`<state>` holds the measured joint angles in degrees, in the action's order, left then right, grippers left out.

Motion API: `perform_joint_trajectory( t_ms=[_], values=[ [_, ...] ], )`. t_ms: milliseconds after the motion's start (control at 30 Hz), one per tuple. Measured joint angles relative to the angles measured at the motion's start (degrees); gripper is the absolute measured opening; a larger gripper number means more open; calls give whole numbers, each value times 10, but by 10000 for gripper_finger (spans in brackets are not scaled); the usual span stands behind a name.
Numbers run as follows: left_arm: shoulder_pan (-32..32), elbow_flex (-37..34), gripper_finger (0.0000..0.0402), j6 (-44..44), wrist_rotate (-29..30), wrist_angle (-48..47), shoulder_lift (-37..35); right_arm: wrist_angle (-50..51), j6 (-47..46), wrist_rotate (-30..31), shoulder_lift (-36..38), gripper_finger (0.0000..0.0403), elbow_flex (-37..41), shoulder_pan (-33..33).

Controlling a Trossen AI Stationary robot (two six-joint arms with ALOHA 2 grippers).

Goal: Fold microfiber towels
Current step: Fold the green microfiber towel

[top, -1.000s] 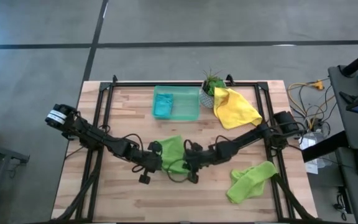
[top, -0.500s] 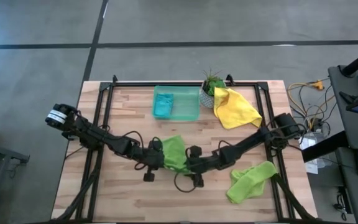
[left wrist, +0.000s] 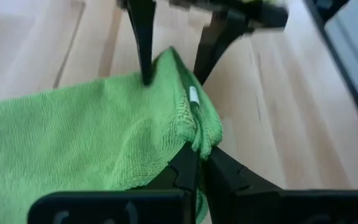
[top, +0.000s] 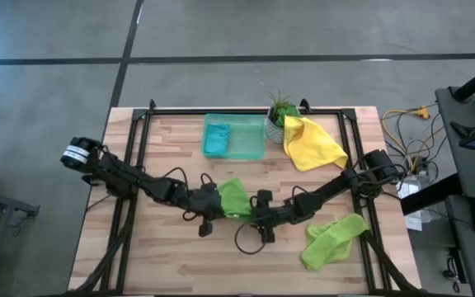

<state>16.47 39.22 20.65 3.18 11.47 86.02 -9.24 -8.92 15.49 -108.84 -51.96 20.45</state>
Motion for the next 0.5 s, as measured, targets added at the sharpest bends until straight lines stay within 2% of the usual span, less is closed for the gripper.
perform_joint_trajectory(
  t_ms=[200, 433, 500],
  values=[
    [-10, -36, 0, 41, -1, 72, 0, 30, 2, 53, 0, 179, 1, 0],
    [-9, -49, 0, 45, -11, 75, 0, 49, 1, 48, 2, 30, -14, -1],
    [-9, -50, 0, 45, -14, 74, 0, 48, 4, 32, 2, 18, -21, -1]
  ],
)
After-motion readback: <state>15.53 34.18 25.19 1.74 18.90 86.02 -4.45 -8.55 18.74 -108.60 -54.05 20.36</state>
